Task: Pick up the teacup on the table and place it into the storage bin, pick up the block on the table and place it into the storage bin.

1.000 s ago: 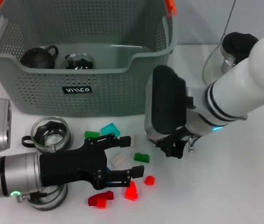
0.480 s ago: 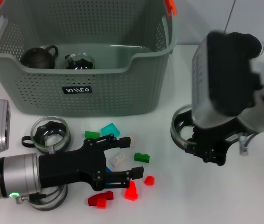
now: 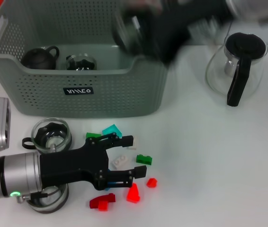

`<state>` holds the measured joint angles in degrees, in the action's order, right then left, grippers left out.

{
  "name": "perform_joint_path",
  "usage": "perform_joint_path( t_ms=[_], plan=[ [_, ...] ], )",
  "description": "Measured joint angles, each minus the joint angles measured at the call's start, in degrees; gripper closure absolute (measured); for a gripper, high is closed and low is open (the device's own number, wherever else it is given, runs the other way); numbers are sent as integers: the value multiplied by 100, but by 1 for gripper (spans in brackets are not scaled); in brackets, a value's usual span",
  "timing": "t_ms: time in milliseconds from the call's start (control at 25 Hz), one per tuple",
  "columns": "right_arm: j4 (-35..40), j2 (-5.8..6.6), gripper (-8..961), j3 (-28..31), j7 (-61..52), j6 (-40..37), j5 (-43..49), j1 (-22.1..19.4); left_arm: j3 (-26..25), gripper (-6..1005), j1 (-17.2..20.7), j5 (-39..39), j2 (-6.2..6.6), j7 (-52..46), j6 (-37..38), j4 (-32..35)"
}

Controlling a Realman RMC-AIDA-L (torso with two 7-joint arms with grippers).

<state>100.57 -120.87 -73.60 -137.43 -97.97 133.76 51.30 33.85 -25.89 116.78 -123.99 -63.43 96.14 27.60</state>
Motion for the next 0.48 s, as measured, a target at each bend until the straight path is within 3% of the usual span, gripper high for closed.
perform_joint_path(
  t_ms=[120, 240, 480],
  plan=[
    [-220, -7, 891, 103, -260, 876, 73, 185, -2, 124, -12, -2, 6, -1, 1, 0],
    [-896, -8, 891, -22, -515, 1833, 374, 313, -3, 124, -11, -5, 7, 9, 0, 0],
    [-3360, 45, 890, -495, -490, 3798, 565, 813, -27, 123, -19, -23, 2, 10, 3, 0]
  ],
)
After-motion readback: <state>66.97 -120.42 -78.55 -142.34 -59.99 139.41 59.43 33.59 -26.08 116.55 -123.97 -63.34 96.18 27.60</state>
